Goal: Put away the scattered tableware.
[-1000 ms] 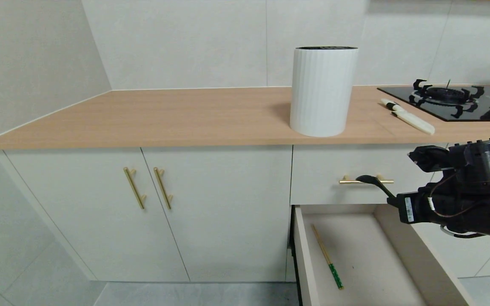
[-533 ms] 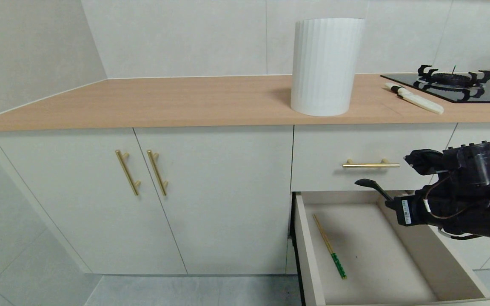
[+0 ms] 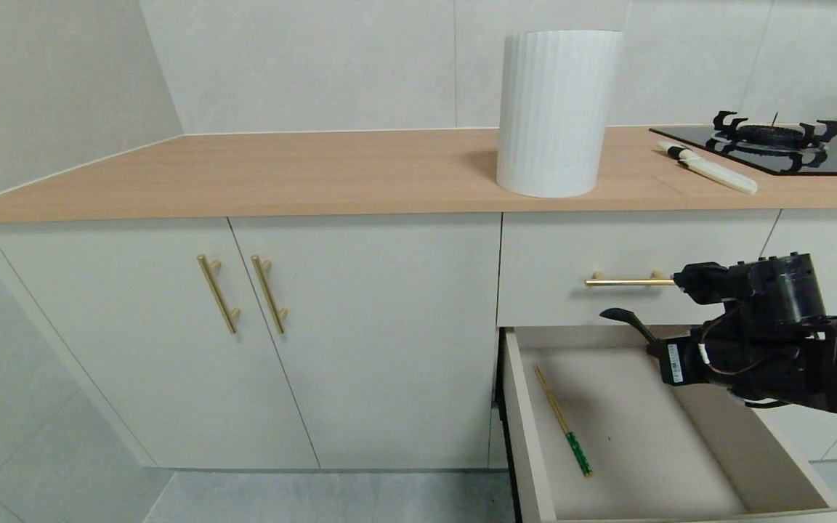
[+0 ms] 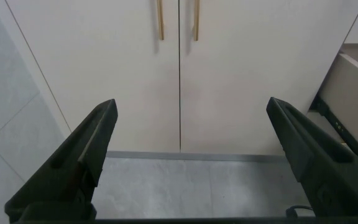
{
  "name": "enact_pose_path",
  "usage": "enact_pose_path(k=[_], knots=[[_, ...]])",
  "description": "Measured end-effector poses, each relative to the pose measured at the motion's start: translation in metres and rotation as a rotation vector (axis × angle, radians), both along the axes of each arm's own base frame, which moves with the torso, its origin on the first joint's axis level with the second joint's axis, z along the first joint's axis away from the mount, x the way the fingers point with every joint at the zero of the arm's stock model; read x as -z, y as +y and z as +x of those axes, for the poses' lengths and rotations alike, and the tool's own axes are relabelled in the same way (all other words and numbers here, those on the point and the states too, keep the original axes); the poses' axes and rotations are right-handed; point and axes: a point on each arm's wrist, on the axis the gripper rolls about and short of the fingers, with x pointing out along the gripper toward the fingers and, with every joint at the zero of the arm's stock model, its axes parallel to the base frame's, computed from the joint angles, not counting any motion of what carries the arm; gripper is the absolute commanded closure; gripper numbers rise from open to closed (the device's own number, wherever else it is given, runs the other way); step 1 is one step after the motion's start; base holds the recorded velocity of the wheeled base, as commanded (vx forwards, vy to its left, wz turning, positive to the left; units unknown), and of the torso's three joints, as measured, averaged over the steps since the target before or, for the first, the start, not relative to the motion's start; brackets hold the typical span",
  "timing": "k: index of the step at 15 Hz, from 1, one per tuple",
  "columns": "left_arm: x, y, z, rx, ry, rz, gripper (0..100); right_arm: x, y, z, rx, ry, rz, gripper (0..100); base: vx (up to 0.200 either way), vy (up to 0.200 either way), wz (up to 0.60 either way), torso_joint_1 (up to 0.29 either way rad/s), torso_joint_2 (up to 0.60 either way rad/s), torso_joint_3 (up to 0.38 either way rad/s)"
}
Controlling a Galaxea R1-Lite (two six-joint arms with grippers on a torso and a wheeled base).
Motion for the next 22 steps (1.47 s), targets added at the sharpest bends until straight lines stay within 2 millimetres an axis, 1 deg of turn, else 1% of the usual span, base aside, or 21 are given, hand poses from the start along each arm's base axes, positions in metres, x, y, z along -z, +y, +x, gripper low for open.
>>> enact_pose_path(k=[3,6,10,19,22], knots=[[0.000,0.000,0.000,0.001,0.000,0.000,0,0.029,0.004,0.016,0.058,0.010,-0.051,100,0.000,0.000,0.00,0.000,0.00,0.000],[0.000,0.000,0.000,0.000,0.000,0.000,0,0.055,0.007,0.026,0.063,0.074,-0.090,100,0.000,0.000,0.00,0.000,0.00,0.000],[0.000,0.000,0.000,0.001,0.000,0.000,0,0.079,0.010,0.037,0.063,0.101,-0.099,100,0.000,0.000,0.00,0.000,0.00,0.000],[0.000,0.000,0.000,0.001,0.000,0.000,0,0.145,0.014,0.055,0.089,0.181,-0.151,100,0.000,0.000,0.00,0.000,0.00,0.000],[0.000,0.000,0.000,0.001,0.000,0.000,0,0.159,0.013,0.058,0.097,0.210,-0.158,100,0.000,0.000,0.00,0.000,0.00,0.000]])
